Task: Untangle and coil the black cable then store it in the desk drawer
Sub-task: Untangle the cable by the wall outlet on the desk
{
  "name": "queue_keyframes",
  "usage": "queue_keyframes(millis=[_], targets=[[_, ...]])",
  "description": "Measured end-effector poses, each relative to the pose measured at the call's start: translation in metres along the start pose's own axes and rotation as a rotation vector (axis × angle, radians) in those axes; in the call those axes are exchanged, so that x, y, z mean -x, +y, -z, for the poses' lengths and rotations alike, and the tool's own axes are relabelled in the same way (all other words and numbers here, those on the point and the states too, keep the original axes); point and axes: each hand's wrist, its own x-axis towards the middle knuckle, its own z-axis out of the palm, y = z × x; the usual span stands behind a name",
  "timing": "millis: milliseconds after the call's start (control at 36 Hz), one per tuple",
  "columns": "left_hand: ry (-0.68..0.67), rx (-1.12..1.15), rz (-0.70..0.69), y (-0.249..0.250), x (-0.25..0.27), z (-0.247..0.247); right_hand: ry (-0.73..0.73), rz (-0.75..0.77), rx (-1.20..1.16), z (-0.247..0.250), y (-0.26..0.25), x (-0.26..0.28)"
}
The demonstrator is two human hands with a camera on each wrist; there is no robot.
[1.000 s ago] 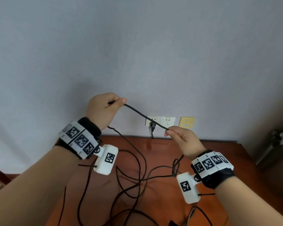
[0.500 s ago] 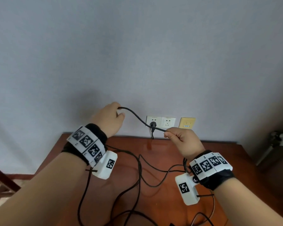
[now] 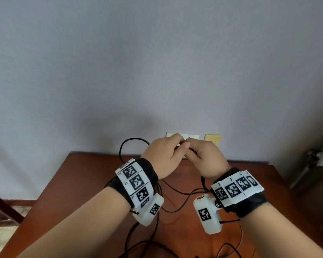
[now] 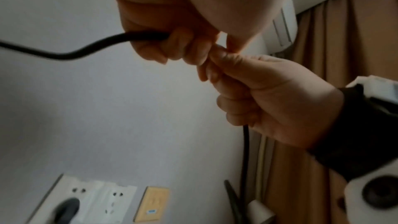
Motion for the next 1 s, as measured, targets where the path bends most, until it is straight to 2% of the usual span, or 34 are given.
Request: queue_keyframes(millis=[139,278,500,694,861,944,1000], targets=[[0.007,-0.036,-0.079,-0.004,0.001,0.009,-0.045,0.022,0.03,0.004,0.004,0.005],[0.087,0.004,-0.062,-0.023,0.008,0.024,-0.021,0.014,0.028,0.012,0.01,0.006],[0.134,-0.08,-0.03,-0.056,0.02,0.034,-0.114,-0.061,0.097,0.014,0.025,0.014],[-0.015,-0.128,0.151,-0.056,0.018,0.03,-0.126,-0.056,0.083,0.011,0.013,0.01],[-0.194,0.075,0.028,-0.011,0.019,0.006,-0.172,0.036,-0.026,-0.01,-0.005,0.006],[-0.143,0.157,0.103,-0.007,0.017,-0.002,-0.139,-0.019,-0.046,-0.004,-0.006,0.004],[-0.112,0.159,0.144,-0.012,0.017,0.001,-0.065,-0.092,-0.075,0.007,-0.001,0.004]])
